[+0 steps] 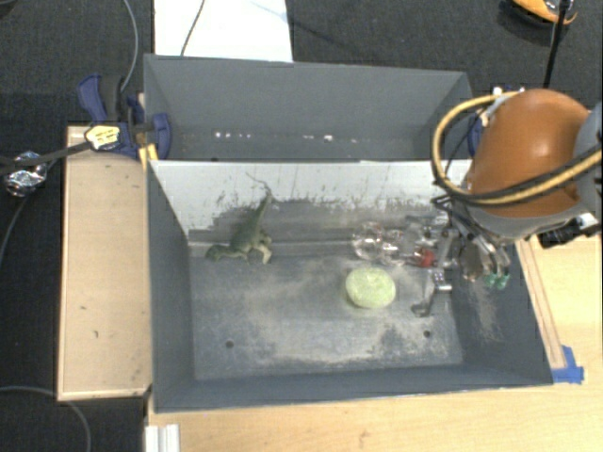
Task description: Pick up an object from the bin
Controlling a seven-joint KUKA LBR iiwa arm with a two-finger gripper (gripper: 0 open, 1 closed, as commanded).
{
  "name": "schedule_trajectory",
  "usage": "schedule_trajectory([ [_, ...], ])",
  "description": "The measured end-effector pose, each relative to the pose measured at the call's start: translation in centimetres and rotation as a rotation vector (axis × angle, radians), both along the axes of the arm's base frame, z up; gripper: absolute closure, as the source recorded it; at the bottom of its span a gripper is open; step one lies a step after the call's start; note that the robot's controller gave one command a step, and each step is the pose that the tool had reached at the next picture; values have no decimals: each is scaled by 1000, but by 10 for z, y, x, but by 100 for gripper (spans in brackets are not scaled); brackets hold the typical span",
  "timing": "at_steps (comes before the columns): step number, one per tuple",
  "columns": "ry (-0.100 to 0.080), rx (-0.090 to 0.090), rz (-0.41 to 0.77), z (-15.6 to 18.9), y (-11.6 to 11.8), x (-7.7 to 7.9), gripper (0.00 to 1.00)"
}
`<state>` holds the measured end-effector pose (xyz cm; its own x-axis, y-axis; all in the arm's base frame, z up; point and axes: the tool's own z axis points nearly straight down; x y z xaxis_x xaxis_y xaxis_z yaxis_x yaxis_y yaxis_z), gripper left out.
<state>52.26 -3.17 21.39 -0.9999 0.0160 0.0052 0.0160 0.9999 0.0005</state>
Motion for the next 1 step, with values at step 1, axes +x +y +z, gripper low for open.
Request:
schedule_trajectory([
  [1,-8,-1,1,4,0,2,0],
])
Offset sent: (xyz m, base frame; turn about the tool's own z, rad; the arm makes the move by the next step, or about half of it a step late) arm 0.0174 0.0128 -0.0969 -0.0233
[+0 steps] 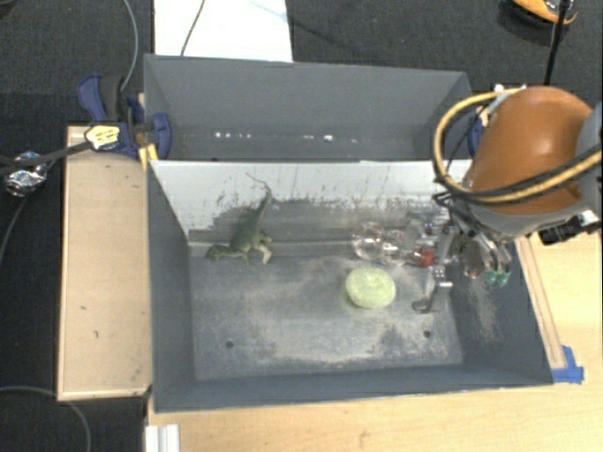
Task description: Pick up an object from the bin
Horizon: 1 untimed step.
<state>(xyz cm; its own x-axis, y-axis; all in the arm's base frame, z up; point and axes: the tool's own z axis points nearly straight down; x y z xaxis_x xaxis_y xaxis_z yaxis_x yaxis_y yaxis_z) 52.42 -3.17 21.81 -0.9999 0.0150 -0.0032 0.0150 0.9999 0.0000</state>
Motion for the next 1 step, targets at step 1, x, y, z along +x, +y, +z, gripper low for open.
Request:
schedule_trajectory([
  [1,-5,-1,12,-46,6,10,0],
])
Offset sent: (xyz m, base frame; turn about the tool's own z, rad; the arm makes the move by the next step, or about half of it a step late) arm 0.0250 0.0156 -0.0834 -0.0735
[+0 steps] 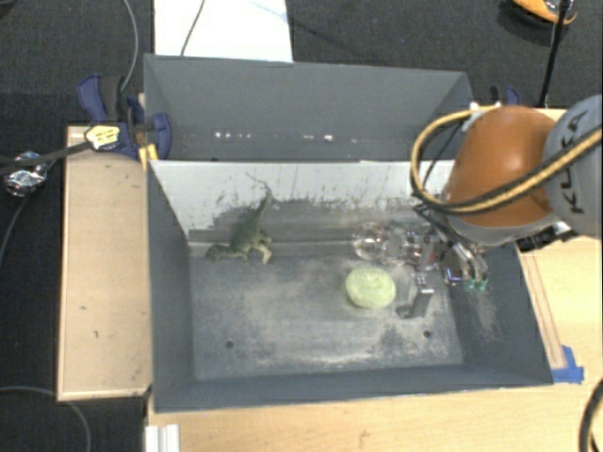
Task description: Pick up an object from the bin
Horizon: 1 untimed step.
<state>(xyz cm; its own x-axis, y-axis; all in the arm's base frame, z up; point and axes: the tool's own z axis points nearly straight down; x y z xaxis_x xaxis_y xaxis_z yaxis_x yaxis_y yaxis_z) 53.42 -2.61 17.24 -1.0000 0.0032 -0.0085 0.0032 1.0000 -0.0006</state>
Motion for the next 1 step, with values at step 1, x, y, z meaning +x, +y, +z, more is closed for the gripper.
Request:
schedule_trajectory([
  [1,6,0,52,-34,8,13,0],
])
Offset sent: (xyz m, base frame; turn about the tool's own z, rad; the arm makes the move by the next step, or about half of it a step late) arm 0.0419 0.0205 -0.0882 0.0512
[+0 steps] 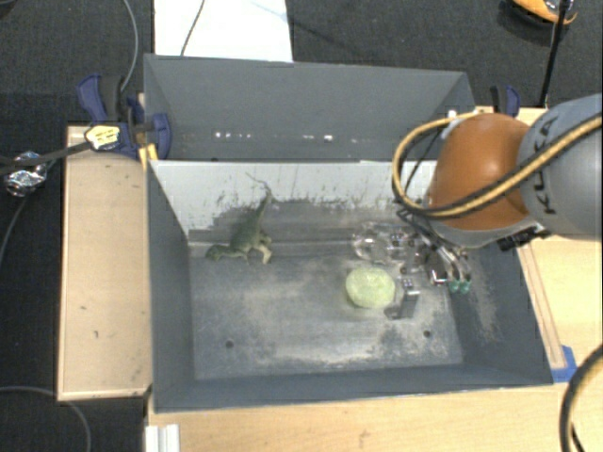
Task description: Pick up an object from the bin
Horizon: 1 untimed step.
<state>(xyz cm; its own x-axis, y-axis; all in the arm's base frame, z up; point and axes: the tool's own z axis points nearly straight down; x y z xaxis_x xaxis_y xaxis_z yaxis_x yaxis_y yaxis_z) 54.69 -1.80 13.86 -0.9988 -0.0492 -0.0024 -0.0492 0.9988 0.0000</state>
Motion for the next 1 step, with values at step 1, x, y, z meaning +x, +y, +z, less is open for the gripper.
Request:
schedule_trajectory([
  [1,-8,1,-70,-32,8,21,0],
])
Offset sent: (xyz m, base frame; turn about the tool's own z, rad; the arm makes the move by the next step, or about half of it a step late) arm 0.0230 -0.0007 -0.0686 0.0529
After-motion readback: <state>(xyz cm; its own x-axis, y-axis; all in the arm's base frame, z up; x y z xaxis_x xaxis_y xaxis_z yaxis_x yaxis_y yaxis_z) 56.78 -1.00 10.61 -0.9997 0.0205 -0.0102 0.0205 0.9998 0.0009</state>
